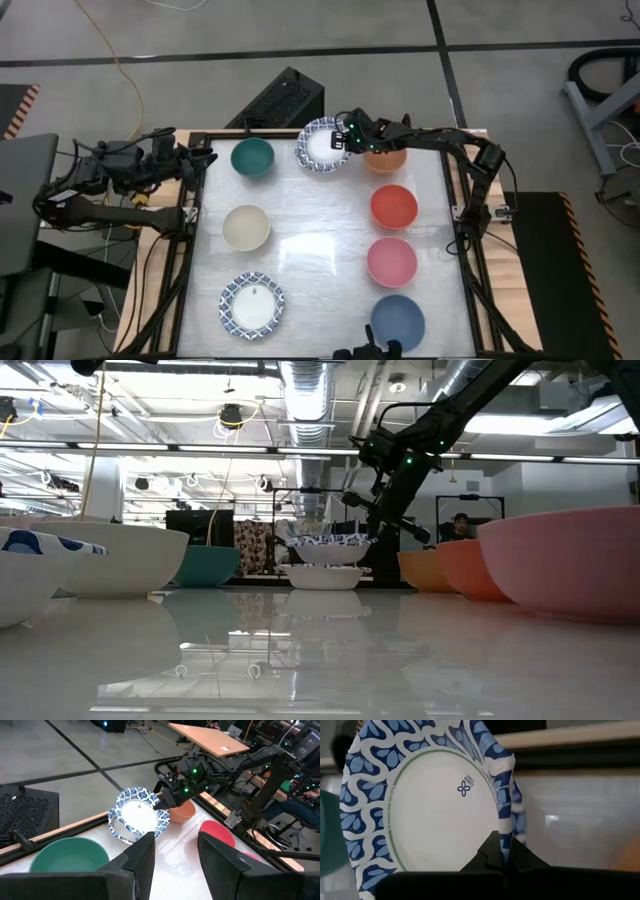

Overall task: Nest bowls inside each other by size order
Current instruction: Stack the center white and blue plate on top of the top white and blue plate

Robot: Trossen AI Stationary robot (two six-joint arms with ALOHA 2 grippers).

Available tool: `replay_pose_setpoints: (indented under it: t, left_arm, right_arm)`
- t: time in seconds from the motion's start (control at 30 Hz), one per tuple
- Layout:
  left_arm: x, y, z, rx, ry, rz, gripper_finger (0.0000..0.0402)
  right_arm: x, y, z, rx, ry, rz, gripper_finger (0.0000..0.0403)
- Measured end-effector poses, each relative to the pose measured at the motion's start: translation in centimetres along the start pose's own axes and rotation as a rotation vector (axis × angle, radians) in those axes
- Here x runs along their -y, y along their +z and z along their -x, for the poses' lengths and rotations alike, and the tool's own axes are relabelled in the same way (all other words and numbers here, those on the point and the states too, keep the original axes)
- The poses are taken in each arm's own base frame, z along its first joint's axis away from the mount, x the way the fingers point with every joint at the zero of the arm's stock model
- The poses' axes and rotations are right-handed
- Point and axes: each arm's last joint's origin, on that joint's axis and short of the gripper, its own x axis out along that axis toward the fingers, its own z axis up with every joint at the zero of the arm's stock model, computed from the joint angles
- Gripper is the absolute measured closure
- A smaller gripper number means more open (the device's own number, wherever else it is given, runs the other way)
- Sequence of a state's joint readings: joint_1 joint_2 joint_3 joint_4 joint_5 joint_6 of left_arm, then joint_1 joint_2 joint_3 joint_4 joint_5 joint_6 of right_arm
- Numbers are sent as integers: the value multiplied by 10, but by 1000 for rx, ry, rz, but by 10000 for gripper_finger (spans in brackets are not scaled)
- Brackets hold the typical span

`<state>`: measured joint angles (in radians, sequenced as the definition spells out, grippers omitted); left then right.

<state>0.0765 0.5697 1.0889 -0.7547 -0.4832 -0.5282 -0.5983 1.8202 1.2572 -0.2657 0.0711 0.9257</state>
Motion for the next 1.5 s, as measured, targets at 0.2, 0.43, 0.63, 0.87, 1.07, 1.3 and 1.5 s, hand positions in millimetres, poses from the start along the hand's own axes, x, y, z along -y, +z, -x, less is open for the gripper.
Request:
replay_pose_setpoints:
  t: [0.2,0.43,0.63,0.87,1.07,1.3,1.5]
  left_arm:
    - [0,0,0,0,0,0,264]
    - [0,0,0,0,0,2,264]
    - [0,0,0,-1,0,7,264]
    - [0,0,0,-3,0,14,264]
    - [-1,-1,0,-12,5,12,264]
    - [-1,-2,0,-16,8,10,264]
    - [-1,-2,0,-15,8,10,264]
  right_arm:
    - [-4,1,-4,7,49,-2,395]
    - [-2,0,-4,1,39,-12,395]
    - [-1,-1,-8,-8,29,-6,394]
    - [2,-7,-23,-42,27,-3,394]
    - [3,-6,-23,-38,26,-6,394]
    - [3,-7,-23,-38,27,34,394]
    - [3,-7,-23,-37,28,67,368]
